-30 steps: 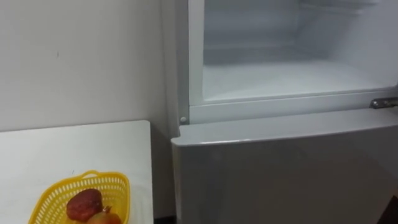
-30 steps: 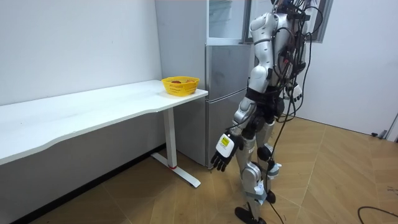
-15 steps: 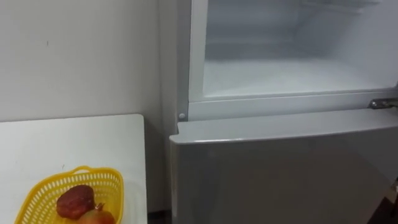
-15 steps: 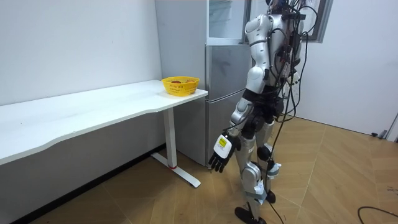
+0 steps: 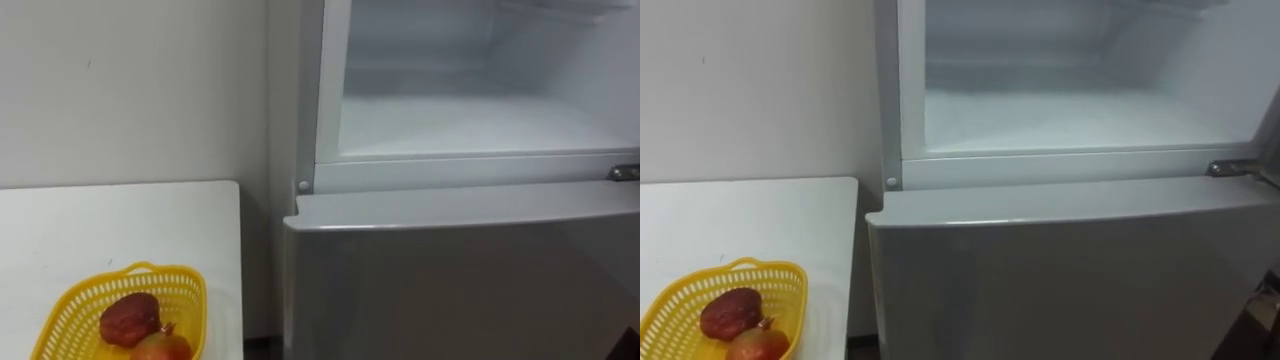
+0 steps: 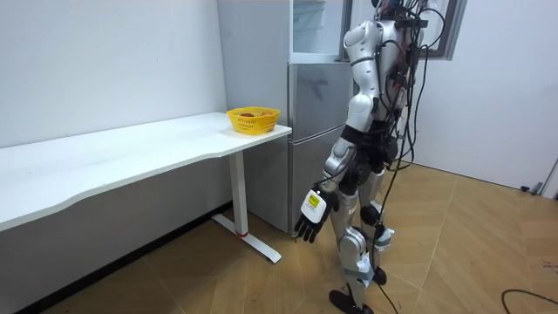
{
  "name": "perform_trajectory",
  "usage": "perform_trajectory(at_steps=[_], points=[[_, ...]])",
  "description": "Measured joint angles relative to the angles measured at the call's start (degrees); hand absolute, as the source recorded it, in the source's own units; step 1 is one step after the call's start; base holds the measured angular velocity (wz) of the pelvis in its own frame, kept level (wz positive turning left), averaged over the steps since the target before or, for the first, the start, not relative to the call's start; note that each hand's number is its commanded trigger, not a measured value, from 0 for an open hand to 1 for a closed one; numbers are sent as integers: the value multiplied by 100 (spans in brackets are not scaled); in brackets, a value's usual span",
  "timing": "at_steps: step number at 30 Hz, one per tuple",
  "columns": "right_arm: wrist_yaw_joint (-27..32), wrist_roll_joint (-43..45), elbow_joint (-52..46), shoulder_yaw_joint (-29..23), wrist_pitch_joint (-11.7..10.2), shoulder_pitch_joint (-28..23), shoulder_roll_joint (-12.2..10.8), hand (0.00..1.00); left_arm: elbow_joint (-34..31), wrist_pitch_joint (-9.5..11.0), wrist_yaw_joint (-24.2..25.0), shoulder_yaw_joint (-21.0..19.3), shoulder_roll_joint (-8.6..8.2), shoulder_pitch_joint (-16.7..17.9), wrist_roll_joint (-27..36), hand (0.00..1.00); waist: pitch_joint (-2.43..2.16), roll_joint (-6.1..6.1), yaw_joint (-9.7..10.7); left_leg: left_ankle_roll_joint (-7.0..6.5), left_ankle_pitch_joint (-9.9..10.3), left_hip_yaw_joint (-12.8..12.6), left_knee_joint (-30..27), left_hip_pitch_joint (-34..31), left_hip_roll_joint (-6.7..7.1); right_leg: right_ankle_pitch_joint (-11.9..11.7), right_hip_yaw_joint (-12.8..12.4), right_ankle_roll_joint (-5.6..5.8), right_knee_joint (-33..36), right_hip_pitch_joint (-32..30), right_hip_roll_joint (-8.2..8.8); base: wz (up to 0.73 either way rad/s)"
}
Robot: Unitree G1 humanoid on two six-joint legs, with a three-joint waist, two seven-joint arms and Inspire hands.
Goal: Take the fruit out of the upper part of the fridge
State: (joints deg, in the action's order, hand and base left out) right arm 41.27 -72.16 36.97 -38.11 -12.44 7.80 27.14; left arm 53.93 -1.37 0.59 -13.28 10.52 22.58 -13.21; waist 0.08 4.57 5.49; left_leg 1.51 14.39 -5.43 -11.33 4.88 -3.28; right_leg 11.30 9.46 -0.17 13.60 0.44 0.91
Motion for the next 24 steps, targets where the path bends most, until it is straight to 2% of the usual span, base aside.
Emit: perform_trajectory(at_steps=[5,15,17,24], points=[[145,73,3,-206,2,68,128,0,1,-5,-3,-22,-7,16,-30,0,2,-14,42,1,0,0,-9,-3,0,-5,1,5,-73,-13,-5,0],[120,61,323,-242,2,428,1081,0,-5,4,2,-127,8,15,-94,0,8,0,51,1,0,-6,-7,-8,-1,-18,2,7,-61,36,-9,0],[96,45,358,-254,3,500,1153,0,-10,8,14,-127,21,14,-91,0,18,24,62,1,0,-5,-6,-18,-6,-17,12,7,-59,28,-9,0],[-52,74,389,-275,2,566,1209,0,-10,35,63,-192,154,9,-90,0,3,177,87,1,0,-5,-4,-32,-3,-16,55,8,-94,45,-1,2]])
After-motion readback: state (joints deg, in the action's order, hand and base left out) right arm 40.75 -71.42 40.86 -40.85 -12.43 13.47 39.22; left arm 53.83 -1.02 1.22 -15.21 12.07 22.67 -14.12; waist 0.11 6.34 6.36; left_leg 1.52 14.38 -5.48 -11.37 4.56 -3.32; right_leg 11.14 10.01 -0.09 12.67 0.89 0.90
